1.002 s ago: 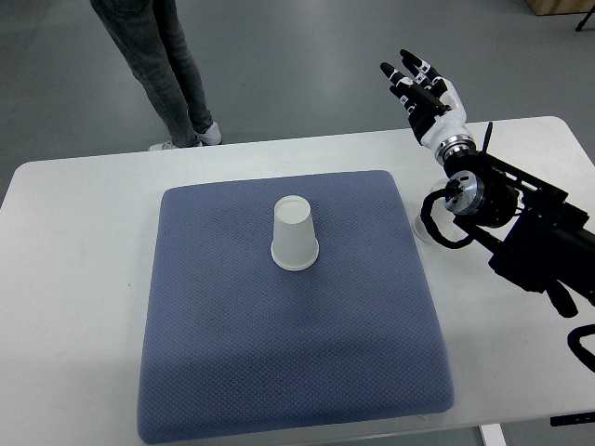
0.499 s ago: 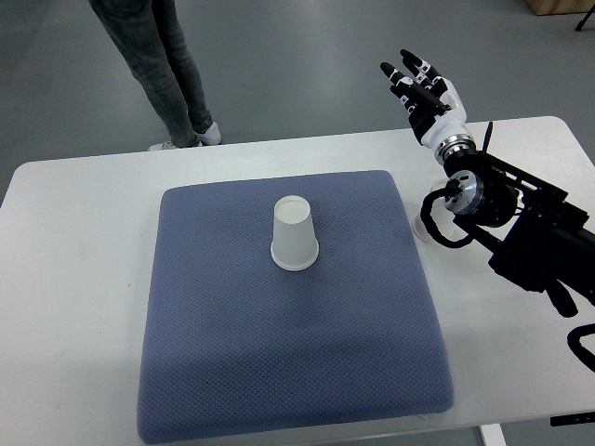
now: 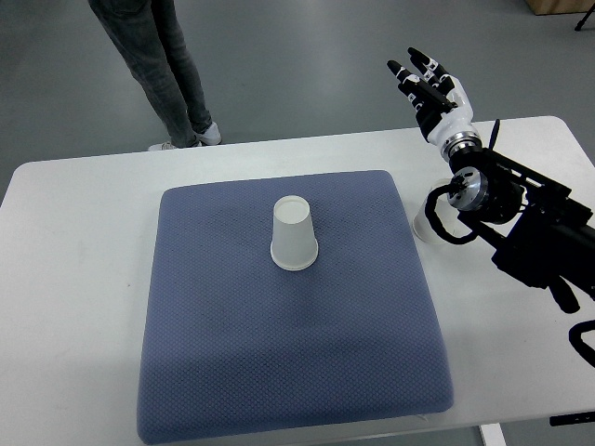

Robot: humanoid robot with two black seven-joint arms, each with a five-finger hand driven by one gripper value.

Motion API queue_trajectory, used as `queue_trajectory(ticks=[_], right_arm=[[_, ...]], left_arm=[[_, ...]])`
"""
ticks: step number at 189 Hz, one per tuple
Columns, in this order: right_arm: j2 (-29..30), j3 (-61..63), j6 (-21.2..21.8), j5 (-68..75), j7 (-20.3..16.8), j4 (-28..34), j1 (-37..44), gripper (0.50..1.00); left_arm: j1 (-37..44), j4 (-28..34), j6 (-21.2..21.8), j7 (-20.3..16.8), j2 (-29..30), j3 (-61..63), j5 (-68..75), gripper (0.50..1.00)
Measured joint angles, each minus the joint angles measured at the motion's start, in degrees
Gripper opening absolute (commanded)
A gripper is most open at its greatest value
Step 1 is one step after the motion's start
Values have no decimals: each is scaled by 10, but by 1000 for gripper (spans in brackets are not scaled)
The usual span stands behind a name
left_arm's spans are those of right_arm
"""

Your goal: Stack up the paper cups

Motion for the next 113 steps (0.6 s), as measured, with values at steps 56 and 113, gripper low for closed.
queue_trajectory(ticks=[56,113], right_arm=[[10,-4,-33,9,-6,-54,66,913],[2,-22,-46,0,-30,-61,101,911]], left_arm=[[0,0,0,0,0,0,0,1000],[0,0,0,0,0,0,0,1000]])
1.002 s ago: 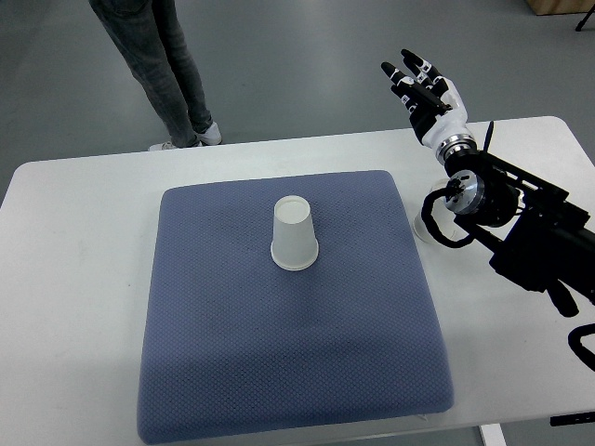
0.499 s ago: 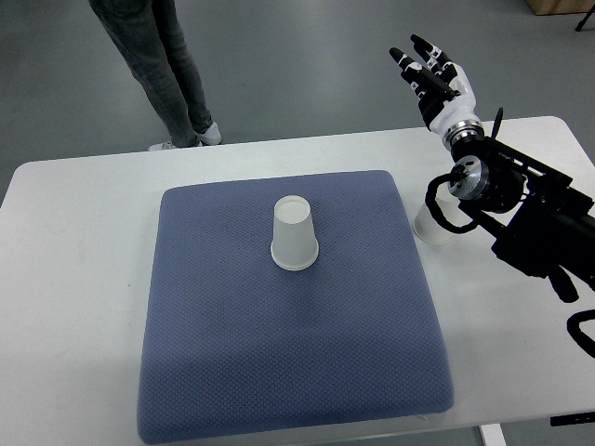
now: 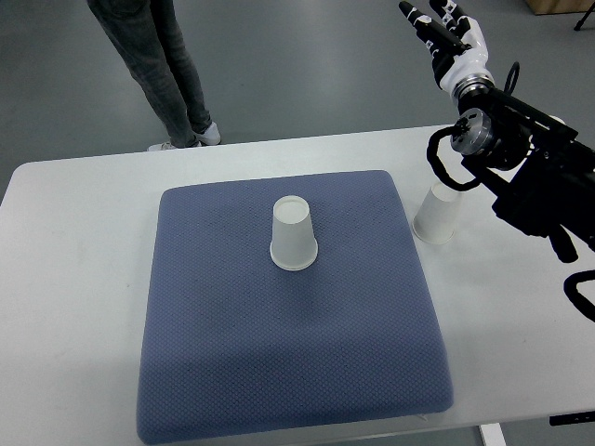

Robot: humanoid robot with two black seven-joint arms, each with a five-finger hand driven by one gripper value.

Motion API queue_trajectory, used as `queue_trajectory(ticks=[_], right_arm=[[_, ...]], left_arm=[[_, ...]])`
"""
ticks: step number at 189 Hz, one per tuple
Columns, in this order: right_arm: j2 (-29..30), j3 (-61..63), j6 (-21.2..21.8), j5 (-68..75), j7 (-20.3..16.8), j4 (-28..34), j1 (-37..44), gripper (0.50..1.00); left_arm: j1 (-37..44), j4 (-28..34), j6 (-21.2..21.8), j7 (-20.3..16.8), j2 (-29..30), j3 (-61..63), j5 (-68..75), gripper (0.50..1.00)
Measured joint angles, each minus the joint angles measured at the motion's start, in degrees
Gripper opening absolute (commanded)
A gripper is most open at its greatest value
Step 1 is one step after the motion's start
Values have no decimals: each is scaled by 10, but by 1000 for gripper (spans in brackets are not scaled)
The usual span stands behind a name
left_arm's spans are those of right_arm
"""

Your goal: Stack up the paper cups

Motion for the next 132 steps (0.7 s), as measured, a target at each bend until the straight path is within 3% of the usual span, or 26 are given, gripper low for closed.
queue_trajectory(ticks=[34,69,132], right_arm=[[-43,-78,5,-50,-6,27,25,909],[-98,-200,34,-112,-45,51,54,909],[-257,-320,174,-310,-51,60,83,909]], left_arm=[[0,0,0,0,0,0,0,1000],[0,0,0,0,0,0,0,1000],[0,0,0,0,0,0,0,1000]])
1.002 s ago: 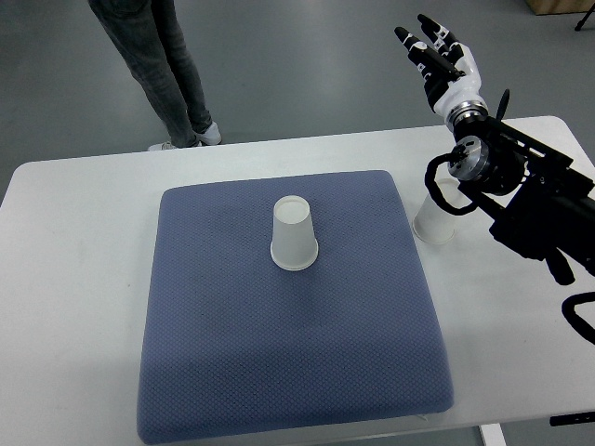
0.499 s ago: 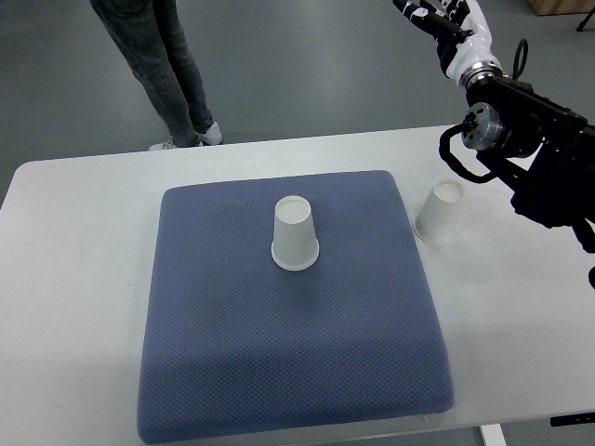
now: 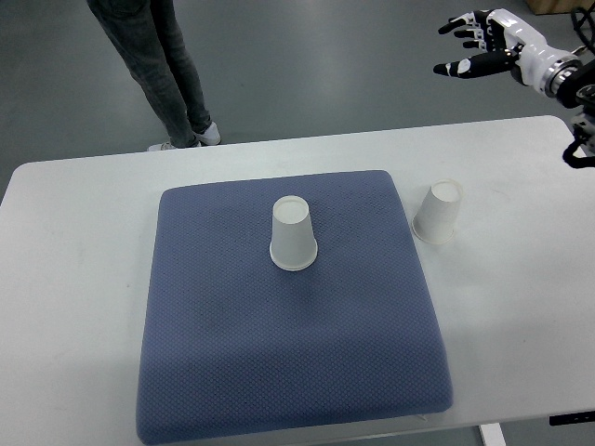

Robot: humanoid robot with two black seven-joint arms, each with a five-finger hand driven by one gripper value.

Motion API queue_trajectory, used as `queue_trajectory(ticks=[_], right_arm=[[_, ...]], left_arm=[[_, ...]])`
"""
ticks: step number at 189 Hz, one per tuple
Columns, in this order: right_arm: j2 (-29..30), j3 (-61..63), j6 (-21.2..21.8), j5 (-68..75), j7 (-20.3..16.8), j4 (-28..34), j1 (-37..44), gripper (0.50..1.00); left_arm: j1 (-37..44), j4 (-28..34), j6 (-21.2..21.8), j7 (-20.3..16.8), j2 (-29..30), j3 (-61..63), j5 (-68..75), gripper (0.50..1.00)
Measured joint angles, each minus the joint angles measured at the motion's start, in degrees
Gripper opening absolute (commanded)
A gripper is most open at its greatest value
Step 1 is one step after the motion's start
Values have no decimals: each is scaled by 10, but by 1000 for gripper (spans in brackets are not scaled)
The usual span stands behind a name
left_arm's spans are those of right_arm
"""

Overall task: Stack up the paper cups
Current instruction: 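Lower the right hand down onto the white paper cup beside the pad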

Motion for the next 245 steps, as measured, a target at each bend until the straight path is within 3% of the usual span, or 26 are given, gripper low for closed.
queue_trajectory(ticks=[39,74,157,245], right_arm=[[-81,0,81,-198,6,38,1,909],[-107,0,107,-331,7,120,11,909],[-42,-12,84,-600,14,140,10,907],[-12,-55,48,-620,16,136,6,907]], left_arm=[[0,0,0,0,0,0,0,1000],[0,0,0,0,0,0,0,1000],[0,0,0,0,0,0,0,1000],[0,0,0,0,0,0,0,1000]])
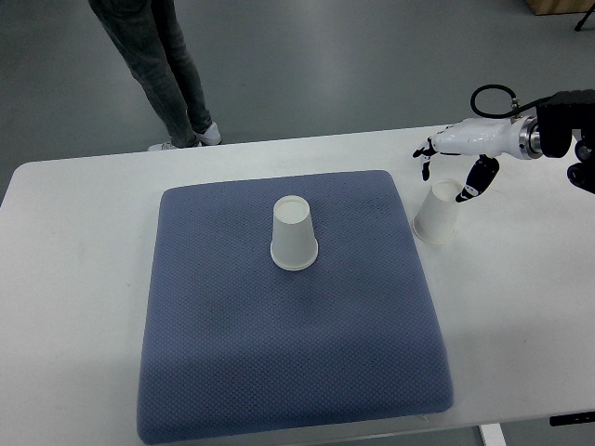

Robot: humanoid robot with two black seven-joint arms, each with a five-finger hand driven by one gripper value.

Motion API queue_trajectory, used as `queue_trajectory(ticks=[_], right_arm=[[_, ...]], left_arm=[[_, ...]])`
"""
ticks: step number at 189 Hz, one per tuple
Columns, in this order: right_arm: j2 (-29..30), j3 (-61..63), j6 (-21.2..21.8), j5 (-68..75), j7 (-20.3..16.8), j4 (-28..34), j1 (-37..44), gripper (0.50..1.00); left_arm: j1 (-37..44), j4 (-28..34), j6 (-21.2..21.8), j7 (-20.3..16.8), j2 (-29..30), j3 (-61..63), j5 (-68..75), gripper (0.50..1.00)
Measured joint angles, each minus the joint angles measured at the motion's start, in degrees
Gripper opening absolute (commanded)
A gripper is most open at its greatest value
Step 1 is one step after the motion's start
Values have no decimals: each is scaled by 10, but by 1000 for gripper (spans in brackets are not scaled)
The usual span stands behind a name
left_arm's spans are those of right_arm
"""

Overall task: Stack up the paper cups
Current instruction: 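Lower the right hand down onto the white paper cup beside the pad, then close the right hand fingers around the white paper cup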

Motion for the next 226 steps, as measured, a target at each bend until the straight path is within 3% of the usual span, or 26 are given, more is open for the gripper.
queue_trajectory(ticks=[148,226], right_arm=[[41,0,-76,2,-1,-69,-81,907],[62,3,-89,6,0,-96,-97,903]], left_arm=[[0,0,0,0,0,0,0,1000],[0,0,0,0,0,0,0,1000]])
